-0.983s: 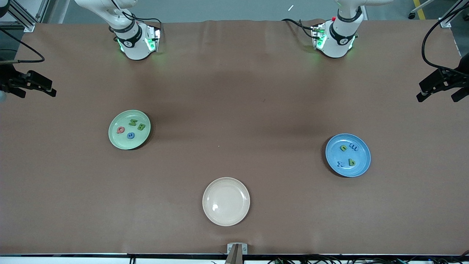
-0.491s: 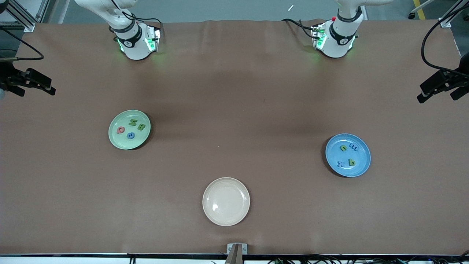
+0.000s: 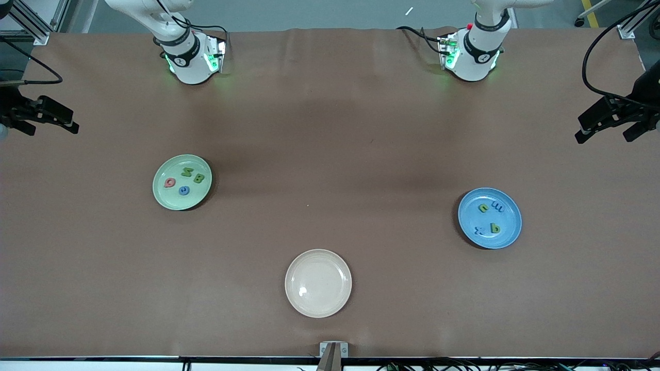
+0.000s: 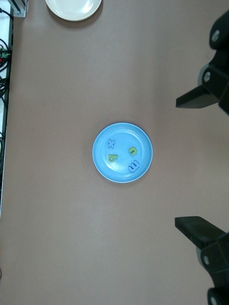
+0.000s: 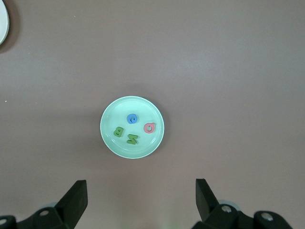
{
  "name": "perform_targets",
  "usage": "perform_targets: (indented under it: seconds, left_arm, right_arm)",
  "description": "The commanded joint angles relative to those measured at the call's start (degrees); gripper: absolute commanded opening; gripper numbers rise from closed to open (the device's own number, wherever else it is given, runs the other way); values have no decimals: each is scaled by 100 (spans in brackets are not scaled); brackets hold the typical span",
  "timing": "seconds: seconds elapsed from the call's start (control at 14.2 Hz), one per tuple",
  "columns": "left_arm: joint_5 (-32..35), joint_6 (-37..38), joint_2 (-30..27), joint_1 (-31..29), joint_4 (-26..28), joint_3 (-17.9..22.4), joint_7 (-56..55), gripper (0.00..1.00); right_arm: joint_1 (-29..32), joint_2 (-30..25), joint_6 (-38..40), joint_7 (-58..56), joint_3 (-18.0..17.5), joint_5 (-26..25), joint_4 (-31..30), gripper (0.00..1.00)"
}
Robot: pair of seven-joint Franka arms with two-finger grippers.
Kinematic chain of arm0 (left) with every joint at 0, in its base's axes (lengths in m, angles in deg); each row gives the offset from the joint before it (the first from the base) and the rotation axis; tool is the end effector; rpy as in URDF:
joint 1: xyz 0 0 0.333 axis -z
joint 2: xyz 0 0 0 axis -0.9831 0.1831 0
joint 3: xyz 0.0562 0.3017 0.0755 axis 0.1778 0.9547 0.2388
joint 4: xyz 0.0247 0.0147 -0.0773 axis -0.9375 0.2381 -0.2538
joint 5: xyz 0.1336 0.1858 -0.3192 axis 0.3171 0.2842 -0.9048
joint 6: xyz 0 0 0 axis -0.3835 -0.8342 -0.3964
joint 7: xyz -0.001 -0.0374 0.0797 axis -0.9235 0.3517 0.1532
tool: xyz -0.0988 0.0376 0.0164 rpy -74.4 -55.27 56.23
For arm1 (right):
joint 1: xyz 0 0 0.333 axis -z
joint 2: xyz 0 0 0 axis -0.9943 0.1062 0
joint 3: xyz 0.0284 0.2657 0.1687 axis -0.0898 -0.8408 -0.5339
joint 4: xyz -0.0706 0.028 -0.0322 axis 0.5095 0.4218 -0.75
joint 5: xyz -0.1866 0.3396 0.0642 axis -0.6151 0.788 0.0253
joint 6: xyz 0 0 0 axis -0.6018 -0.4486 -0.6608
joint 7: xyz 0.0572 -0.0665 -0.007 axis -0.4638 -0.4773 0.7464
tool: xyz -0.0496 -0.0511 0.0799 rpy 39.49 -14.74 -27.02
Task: Sort upper and lower case letters into plates
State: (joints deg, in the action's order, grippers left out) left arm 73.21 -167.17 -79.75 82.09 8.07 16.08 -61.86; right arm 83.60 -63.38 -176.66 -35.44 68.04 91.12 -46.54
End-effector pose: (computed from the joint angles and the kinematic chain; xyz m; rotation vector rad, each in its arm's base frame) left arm 0.5461 -0.0188 0.6559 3.0952 0.0768 0.2255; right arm 0.5210 -0.0481 0.6113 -3.1089 -0.0243 0.0430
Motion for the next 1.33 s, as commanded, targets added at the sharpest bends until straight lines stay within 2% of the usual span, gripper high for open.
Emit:
perform_targets:
  seconds: [0.0,0.7,0.84,1.26]
  left_arm:
    - [-21,99,-82,-61,-8,-5,114,100]
    - [-21,336,-100,-61,-8,-14,131,100]
    - [-13,564,-100,-61,1,-31,131,100]
    - [5,644,-82,-61,27,-23,702,100]
  right_arm:
    - [-13,-182,-9,-28,-45,-61,-168,100]
    - [-57,-182,-9,-28,-45,-61,-168,100]
    - [-57,-182,-9,-28,-45,-61,-168,100]
    - [-49,-182,-9,-28,-36,-61,-159,100]
